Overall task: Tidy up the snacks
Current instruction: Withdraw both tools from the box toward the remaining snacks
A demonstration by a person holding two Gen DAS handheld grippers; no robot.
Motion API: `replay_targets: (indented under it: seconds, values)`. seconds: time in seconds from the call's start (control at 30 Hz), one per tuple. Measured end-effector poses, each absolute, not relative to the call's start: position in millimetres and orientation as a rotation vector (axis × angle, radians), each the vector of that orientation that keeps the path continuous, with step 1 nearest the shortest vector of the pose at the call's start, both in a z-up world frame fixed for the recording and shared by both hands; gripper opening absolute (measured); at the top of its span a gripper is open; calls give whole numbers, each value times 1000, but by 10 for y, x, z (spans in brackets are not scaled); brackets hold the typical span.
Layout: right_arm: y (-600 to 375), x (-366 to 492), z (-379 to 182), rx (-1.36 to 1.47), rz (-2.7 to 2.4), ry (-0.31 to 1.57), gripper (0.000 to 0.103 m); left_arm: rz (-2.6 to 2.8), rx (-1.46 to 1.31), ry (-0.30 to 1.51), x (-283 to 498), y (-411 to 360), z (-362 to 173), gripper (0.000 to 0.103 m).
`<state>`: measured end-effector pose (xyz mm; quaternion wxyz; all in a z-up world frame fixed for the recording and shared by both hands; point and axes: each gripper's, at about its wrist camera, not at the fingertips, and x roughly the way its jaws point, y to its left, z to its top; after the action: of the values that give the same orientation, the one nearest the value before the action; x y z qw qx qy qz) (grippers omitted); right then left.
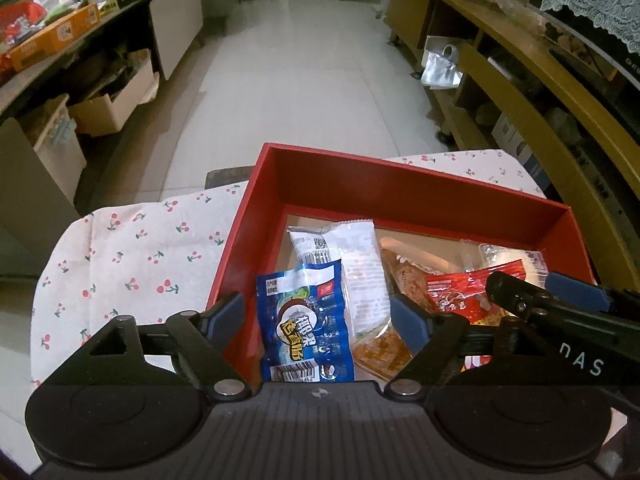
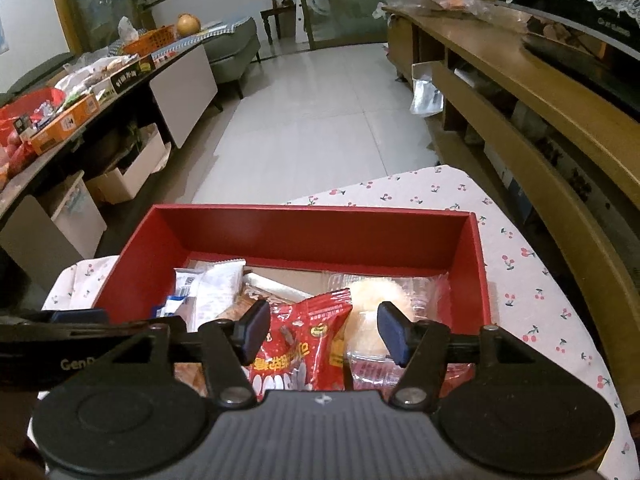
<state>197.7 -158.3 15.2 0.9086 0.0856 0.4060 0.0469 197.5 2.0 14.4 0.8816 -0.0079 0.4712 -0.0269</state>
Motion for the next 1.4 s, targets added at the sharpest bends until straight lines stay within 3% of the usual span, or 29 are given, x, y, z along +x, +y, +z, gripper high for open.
replay_targets:
  seconds: [0.83, 1.4]
  values:
    - [-1540, 1266, 265, 149, 157, 882, 63, -119, -22, 999, 1262, 145, 203, 89]
    - [-1433, 916, 223, 147, 195, 936, 63, -74, -125, 1134, 1248, 186, -233, 89]
